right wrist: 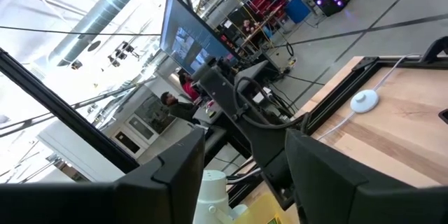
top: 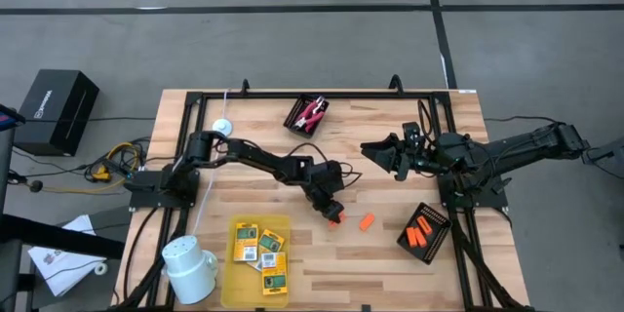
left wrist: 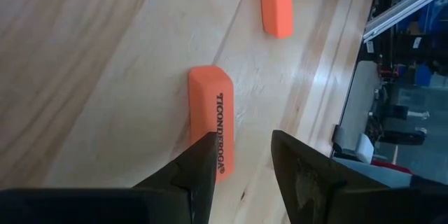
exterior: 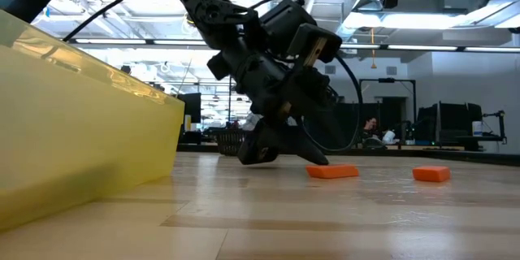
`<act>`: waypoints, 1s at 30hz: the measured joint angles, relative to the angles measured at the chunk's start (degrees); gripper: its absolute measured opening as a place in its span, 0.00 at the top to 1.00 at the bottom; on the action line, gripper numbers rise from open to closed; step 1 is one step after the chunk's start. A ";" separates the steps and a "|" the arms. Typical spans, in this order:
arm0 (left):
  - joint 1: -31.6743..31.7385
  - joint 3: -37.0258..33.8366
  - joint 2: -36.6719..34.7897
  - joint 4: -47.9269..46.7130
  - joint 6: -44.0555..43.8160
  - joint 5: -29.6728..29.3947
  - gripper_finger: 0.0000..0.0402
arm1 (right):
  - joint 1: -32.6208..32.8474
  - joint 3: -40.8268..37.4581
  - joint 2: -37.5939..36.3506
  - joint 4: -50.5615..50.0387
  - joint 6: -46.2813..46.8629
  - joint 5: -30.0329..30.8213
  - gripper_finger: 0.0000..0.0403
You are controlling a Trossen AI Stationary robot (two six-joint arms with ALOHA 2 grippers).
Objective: Pick & Place School Supplies
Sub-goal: Put the orange eraser into the bottom black bin
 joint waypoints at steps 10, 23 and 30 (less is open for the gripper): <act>0.78 -0.61 0.02 -2.30 3.06 -0.49 0.66 | 0.00 0.00 0.00 0.01 0.02 0.00 0.52; 1.15 -4.17 -0.17 -1.71 1.75 -1.08 0.66 | 0.07 0.00 0.00 0.01 0.15 0.00 0.52; 1.39 -4.20 -0.13 -0.20 -0.18 -0.92 0.66 | 0.07 0.00 0.00 0.01 0.04 -0.02 0.51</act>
